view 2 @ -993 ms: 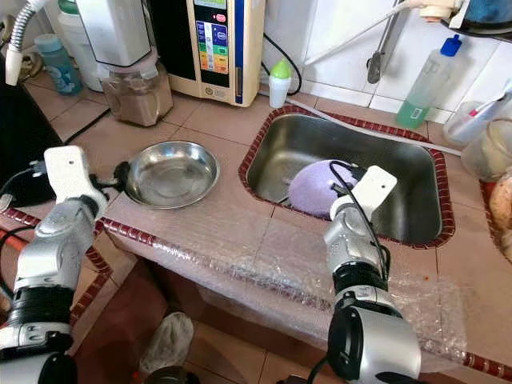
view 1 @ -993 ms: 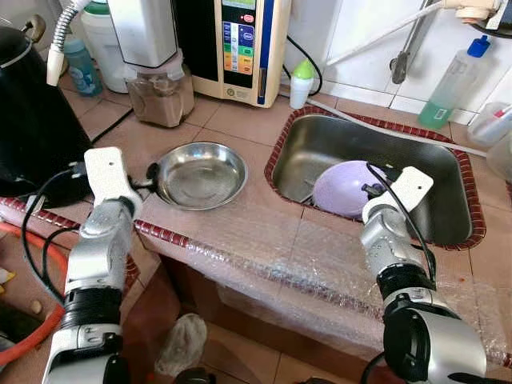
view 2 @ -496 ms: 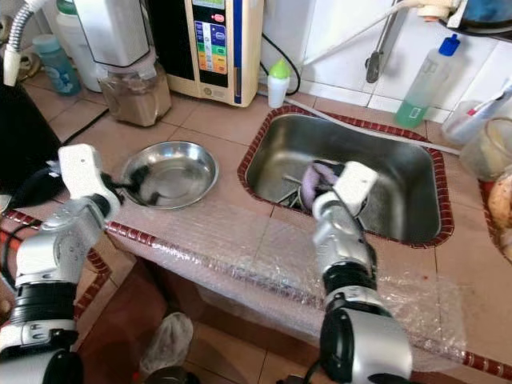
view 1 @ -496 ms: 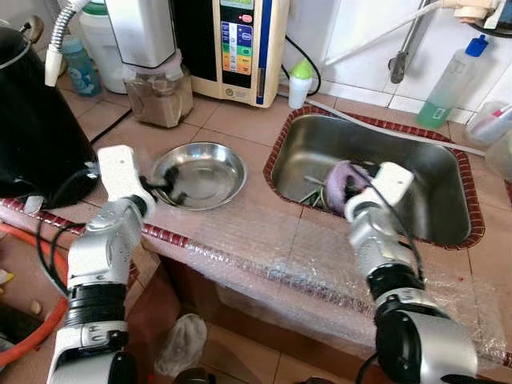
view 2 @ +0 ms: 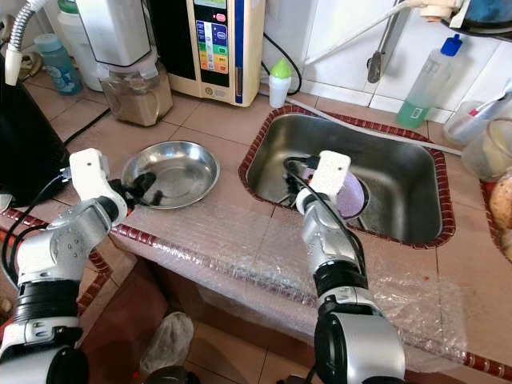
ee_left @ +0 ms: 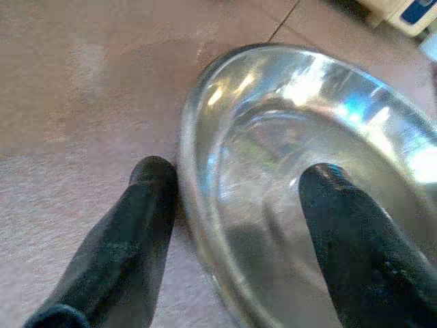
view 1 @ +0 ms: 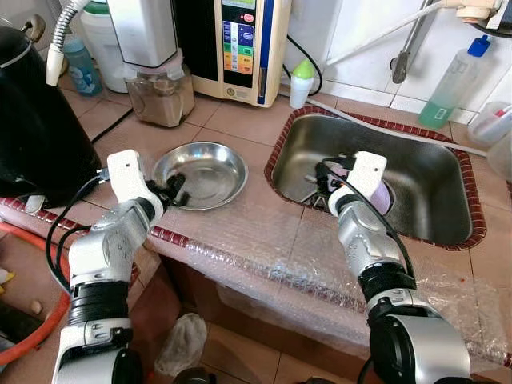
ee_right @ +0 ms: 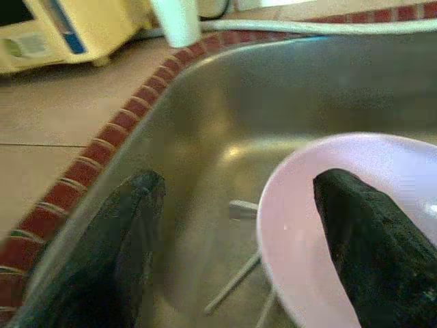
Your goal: Kitchen organization
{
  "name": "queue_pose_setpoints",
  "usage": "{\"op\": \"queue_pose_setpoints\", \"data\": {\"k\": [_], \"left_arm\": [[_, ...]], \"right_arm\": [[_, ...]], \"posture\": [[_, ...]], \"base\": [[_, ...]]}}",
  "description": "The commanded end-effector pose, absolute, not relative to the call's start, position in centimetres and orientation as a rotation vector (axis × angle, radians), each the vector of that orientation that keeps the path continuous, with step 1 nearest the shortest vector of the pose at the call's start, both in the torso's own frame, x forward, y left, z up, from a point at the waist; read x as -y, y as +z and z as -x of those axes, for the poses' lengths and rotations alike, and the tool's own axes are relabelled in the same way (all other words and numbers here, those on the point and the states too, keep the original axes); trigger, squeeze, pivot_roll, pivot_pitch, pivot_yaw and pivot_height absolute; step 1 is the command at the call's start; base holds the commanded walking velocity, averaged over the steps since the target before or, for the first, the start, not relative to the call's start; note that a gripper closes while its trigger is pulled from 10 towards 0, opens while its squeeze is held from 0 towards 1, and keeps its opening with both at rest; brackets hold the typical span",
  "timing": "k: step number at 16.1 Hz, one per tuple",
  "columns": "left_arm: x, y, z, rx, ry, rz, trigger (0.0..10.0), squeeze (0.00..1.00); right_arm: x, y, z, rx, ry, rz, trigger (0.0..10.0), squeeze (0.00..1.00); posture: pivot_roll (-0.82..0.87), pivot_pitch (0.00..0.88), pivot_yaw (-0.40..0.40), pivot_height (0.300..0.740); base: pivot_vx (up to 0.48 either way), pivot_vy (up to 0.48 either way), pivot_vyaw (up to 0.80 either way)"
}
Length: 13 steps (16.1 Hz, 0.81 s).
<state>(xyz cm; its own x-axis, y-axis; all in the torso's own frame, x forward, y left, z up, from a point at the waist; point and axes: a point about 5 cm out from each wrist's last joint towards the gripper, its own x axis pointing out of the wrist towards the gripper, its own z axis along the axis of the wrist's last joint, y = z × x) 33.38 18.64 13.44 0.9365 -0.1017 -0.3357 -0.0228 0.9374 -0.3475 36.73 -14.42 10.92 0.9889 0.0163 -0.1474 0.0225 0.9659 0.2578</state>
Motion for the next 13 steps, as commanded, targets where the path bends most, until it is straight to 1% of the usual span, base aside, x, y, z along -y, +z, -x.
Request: {"op": "queue_pose_setpoints", "data": {"k": [1, 3, 4, 6, 7, 11, 12, 13], "left_arm": [[-18.6, 14.0, -33.6, -0.351, -0.044, 0.366, 0.0, 0.0], [-18.5, 14.1, -33.6, -0.347, -0.054, 0.359, 0.0, 0.0], [-18.3, 14.0, -33.6, -0.348, -0.059, 0.363, 0.0, 0.0], [-18.0, 14.0, -33.7, -0.351, -0.067, 0.367, 0.0, 0.0], [-17.9, 13.9, -33.7, -0.35, -0.066, 0.37, 0.0, 0.0], [-17.3, 14.2, -33.8, -0.331, -0.082, 0.368, 0.0, 0.0], [-17.1, 14.4, -33.9, -0.319, -0.087, 0.372, 0.0, 0.0], [-16.8, 14.9, -34.1, -0.267, -0.091, 0.337, 0.0, 0.0]], "right_arm": [[13.8, 11.6, -36.8, -0.132, 0.053, -0.242, 10.0, 0.0], [12.7, 12.4, -36.8, -0.09, 0.139, -0.215, 10.0, 0.0], [11.9, 13.0, -36.7, -0.052, 0.215, -0.173, 10.0, 0.0], [11.3, 13.5, -36.3, -0.022, 0.296, -0.17, 10.0, 0.0], [11.3, 13.5, -36.2, -0.02, 0.306, -0.139, 10.0, 0.0], [11.3, 13.3, -35.6, -0.034, 0.343, -0.136, 10.0, 0.0], [11.4, 13.2, -35.5, -0.039, 0.35, -0.134, 10.0, 0.0], [11.5, 13.0, -35.4, -0.045, 0.347, -0.133, 10.0, 0.0]], "posture": [[0.08, 0.0, 0.029, 0.74], [0.08, 0.0, 0.03, 0.74], [0.08, 0.0, 0.031, 0.74], [0.07, 0.0, 0.031, 0.74], [0.07, 0.0, 0.031, 0.74], [0.07, 0.0, 0.034, 0.74], [0.07, 0.0, 0.034, 0.74], [0.07, 0.0, 0.034, 0.74]], "base": [[0.0, 0.0, 0.0], [0.0, 0.0, 0.0], [0.0, 0.0, 0.0], [0.0, 0.0, 0.0], [0.0, 0.0, 0.0], [0.0, 0.0, 0.0], [0.0, 0.0, 0.0], [0.0, 0.0, 0.0]]}}
